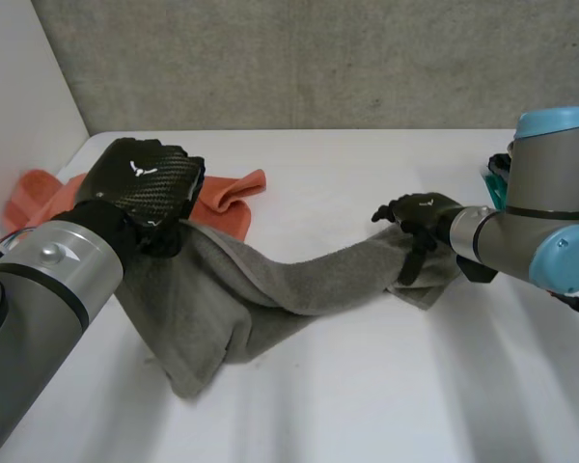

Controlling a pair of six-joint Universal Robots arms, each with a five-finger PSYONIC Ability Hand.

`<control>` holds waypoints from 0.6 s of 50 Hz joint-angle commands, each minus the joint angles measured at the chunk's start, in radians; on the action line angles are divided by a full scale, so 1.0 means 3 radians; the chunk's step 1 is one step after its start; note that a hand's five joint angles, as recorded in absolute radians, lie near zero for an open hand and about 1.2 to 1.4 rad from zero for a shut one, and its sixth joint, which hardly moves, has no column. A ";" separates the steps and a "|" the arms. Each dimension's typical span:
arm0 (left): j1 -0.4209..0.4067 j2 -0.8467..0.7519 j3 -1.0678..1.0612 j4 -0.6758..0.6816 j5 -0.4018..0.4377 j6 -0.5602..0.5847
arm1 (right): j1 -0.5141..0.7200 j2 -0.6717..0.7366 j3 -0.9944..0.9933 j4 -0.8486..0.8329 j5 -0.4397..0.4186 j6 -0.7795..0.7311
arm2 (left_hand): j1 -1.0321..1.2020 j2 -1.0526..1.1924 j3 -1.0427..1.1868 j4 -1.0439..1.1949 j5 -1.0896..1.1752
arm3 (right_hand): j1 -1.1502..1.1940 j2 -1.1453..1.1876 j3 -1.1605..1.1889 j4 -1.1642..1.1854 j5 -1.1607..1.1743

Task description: Fold the laundry.

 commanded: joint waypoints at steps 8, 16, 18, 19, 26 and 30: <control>-0.0031 0.0258 0.0357 -0.0069 0.0010 -0.0076 | -0.0009 -0.1418 0.1648 -0.0686 0.0655 0.0959 | 0.0801 0.0669 0.0698 0.0657 0.0779 | -0.0226 -0.0221 -0.0204 -0.0211 -0.0187; -0.0072 0.0396 0.0643 -0.0109 0.0010 -0.0091 | 0.0002 -0.1981 0.2451 -0.0860 0.0881 0.1011 | 0.0801 0.0669 0.0698 0.0657 0.0779 | 0.0613 0.0617 0.0634 0.0627 0.0651; -0.0077 0.0406 0.0685 -0.0140 0.0015 -0.0091 | -0.0009 -0.2043 0.2570 -0.0855 0.0830 0.1016 | 0.0801 0.0669 0.0698 0.0657 0.0779 | 0.1093 0.1097 0.1114 0.1107 0.1131; -0.0088 0.0416 0.0710 -0.0176 0.0015 -0.0091 | -0.0014 -0.2084 0.2682 -0.0840 0.0753 0.1016 | 0.0801 0.0669 0.0698 0.0657 0.0779 | 0.1367 0.1371 0.1388 0.1381 0.1405; -0.0088 0.0457 0.0726 -0.0212 0.0015 -0.0107 | 0.0017 -0.1804 0.2933 -0.0952 0.0344 0.0970 | 0.0801 0.0669 0.0698 0.0657 0.0779 | 0.1380 0.1384 0.1401 0.1394 0.1418; -0.0052 0.0457 0.0715 -0.0212 0.0020 -0.0117 | 0.0078 -0.1461 0.2780 -0.1105 0.0440 0.0935 | 0.0801 0.0669 0.0698 0.0657 0.0779 | 0.0765 0.0769 0.0786 0.0779 0.0803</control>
